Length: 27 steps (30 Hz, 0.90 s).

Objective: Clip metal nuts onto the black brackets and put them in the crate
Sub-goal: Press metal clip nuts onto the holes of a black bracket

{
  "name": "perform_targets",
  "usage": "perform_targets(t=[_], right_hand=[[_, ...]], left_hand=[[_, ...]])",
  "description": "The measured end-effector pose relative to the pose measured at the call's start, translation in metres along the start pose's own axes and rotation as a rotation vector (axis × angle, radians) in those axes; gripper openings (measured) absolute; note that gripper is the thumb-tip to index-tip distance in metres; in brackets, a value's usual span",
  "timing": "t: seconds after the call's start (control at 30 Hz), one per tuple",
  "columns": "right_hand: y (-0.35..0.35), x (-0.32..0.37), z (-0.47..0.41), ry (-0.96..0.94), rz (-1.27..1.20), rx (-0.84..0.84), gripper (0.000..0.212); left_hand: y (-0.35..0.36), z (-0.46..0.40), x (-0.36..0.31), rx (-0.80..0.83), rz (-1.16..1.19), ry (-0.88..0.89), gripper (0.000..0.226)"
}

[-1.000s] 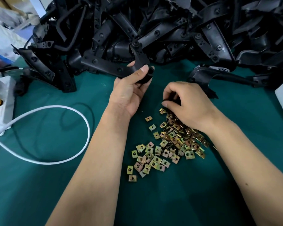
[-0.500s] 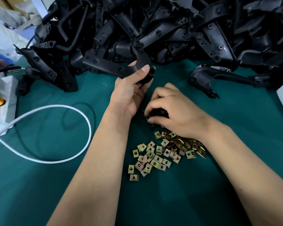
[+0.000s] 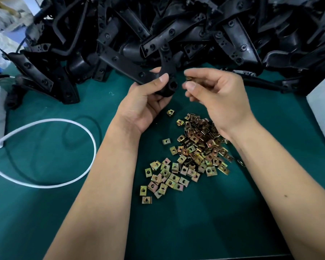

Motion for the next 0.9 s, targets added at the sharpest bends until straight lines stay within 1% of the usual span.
perform_targets(t=[0.13,0.23,0.37,0.57,0.7,0.77,0.9], right_hand=[[-0.0026,0.0023,-0.0002,0.031,-0.052,-0.006,0.010],[-0.0036,0.0006,-0.0003,0.081,-0.094,-0.023,0.010],[-0.0047,-0.0013,-0.0004,0.121,-0.129,-0.044,0.007],[-0.0024,-0.0049,0.0002,0.158,-0.149,-0.052,0.017],[-0.0026,-0.0033,0.0003,0.164,-0.151,-0.050,0.012],[-0.0028,-0.0018,0.0006,0.171,-0.153,-0.051,0.014],[-0.0025,0.0022,0.0007,0.190,-0.152,-0.012,0.023]], left_hand=[[0.0039,0.0013,0.0019,0.088,-0.054,-0.019,0.032],[0.0050,0.0020,0.0019,0.097,-0.072,-0.025,0.040],[0.0043,0.0018,0.0028,0.103,-0.082,-0.025,0.037],[0.0059,0.0038,0.0012,0.128,-0.086,-0.026,0.035],[0.0089,0.0061,0.0001,0.116,-0.121,-0.025,0.047],[0.0101,0.0068,-0.0006,0.102,-0.118,-0.039,0.052],[0.0107,0.0071,-0.0007,0.136,-0.141,-0.053,0.043]])
Point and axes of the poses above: each hand's wrist, its own z-axis away from the middle knuckle, its own y-axis out of the palm, x = y × z, the point moved 4 cm from there along -z, towards the middle knuckle, and after that the axes turned 13 degrees about -z, right-handed, at the moved point
